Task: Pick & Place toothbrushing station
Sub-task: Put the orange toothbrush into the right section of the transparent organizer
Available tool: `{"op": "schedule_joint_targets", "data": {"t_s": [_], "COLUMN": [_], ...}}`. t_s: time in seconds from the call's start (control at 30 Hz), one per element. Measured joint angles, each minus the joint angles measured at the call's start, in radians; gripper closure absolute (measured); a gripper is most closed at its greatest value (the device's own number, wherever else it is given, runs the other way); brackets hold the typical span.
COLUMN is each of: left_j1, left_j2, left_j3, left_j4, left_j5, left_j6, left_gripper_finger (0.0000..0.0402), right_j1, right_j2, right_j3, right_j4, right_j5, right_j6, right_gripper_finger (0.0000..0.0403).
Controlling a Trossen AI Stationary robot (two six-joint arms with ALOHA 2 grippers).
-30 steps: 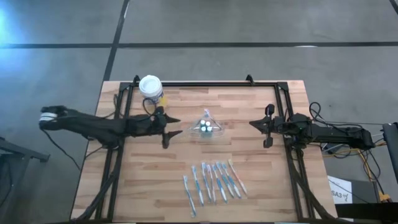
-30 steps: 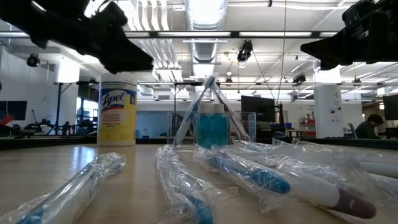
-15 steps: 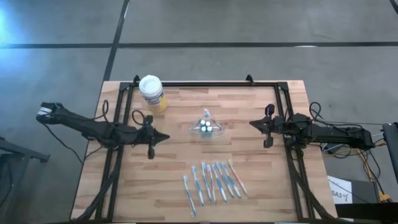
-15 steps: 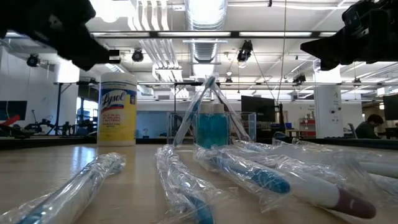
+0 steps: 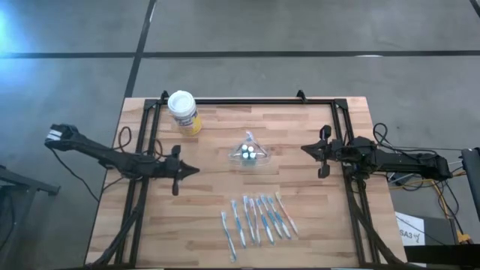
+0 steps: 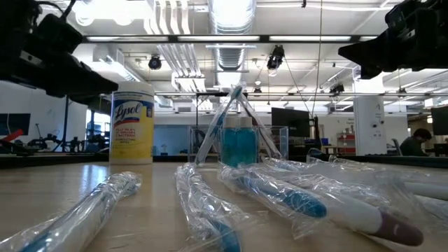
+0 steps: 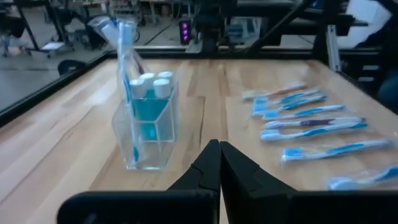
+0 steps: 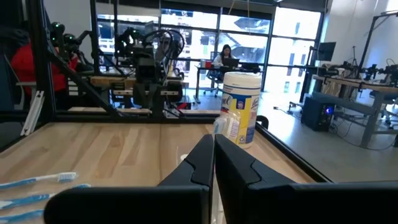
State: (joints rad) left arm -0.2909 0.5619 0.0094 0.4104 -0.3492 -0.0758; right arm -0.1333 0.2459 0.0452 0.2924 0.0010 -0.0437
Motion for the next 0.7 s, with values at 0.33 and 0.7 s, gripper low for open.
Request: {"op": "schedule_joint_targets", "data": {"t_s": [0.33,0.7], "left_j1": [0.001,0.043], "left_j2": [-0.128,-0.363], "left_j3": [0.006,0.019], "left_j4": [-0.114,-0.326], "left_j5": [0.073,0.144], "left_j6": [0.164,0.286], "left_gripper_finger": [0.0400,0.0401], "right_j1": [0.000,0.000], "right_j2": [0.001,0.070], "right_j3": [0.000,0.000], "right_j4": [0.010,0.011], "right_j5": [-0.001,-0.002], "right_j6": [0.054,0.131], "right_gripper_finger": [0.0394,0.0394]}}
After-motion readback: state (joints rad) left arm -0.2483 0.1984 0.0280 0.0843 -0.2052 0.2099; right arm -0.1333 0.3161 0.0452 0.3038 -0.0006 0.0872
